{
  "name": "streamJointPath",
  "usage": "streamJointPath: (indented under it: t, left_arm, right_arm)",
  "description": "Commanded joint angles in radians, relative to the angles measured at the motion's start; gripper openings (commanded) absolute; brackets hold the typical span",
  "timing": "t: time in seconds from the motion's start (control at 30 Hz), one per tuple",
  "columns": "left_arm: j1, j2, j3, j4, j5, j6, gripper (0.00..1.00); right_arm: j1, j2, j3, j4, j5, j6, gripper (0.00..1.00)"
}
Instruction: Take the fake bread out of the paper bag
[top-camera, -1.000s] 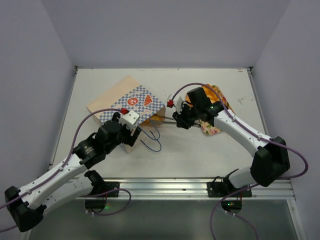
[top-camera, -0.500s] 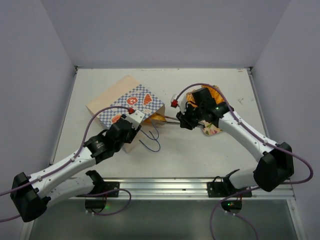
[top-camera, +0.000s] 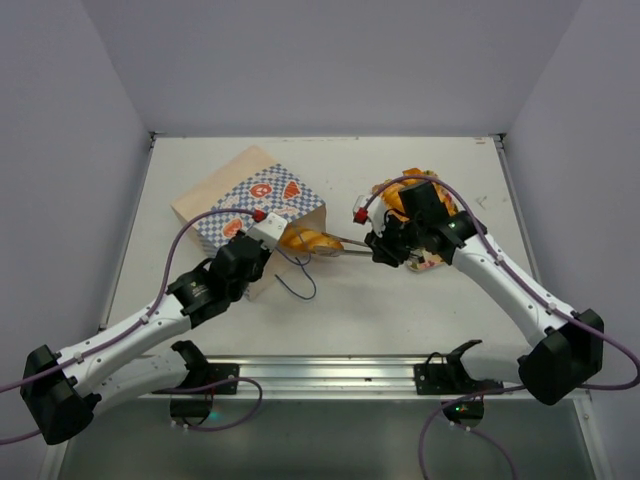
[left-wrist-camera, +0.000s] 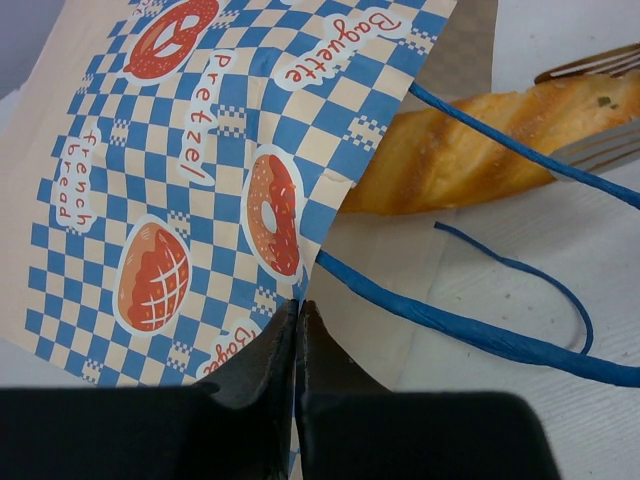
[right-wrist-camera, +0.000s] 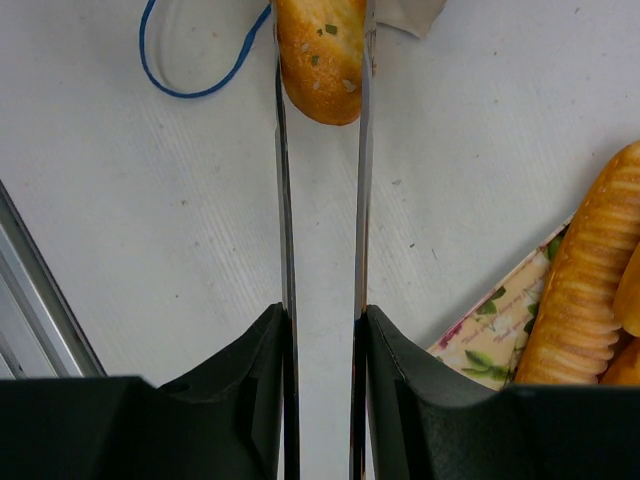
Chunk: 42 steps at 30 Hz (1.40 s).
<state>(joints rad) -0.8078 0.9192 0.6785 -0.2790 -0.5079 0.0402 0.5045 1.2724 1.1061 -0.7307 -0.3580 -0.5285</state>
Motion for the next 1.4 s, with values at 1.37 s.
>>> streamJointPath:
  t: [1.37]
  left_arm:
    - [0.219, 0.170, 0.208, 0.119, 0.118, -0.102, 0.00]
  right_arm:
    - [-0.403, -0.489, 0.081, -0.302, 0.211, -0.136, 0.00]
